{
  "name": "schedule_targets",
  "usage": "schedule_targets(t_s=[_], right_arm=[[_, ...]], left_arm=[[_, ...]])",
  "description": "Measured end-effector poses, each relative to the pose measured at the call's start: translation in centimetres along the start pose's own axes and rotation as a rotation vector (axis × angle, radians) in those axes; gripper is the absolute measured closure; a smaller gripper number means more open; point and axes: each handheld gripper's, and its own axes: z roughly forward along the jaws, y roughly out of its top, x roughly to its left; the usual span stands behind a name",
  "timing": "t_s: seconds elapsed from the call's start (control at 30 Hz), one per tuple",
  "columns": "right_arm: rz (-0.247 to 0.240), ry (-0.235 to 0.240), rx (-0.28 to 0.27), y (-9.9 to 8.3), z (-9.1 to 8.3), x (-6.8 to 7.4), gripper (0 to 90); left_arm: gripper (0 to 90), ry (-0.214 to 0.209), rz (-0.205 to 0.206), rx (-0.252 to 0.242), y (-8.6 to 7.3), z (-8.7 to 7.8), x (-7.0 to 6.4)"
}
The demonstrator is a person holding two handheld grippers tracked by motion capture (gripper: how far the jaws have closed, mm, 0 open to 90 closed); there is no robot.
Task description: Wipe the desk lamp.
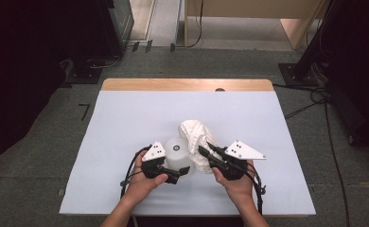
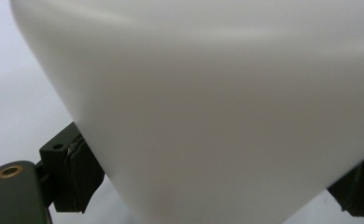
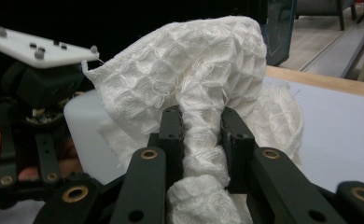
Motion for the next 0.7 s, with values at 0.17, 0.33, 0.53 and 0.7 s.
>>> schedule_targets(t_s=[0.17,0.33,0.53,0.7], right_arm=[[0.000,0.018,0.054,-0.8,1.0,0.3,74.1],[0.016,0.029,0.110,-2.1,2.1,0.0,74.1],[0.028,0.037,0.167,-3.3,3.1,-0.2,74.0],[0.028,0.037,0.177,-3.5,3.2,-0.4,74.0]], left_arm=[[7.9,-0.005,-0.029,-0.053,0.2,-0.9,0.6],[7.9,-0.002,-0.046,-0.085,0.4,-1.7,1.1],[7.9,0.008,-0.057,-0.105,0.6,-2.4,1.6],[7.9,0.001,-0.065,-0.107,0.6,-2.3,1.7]])
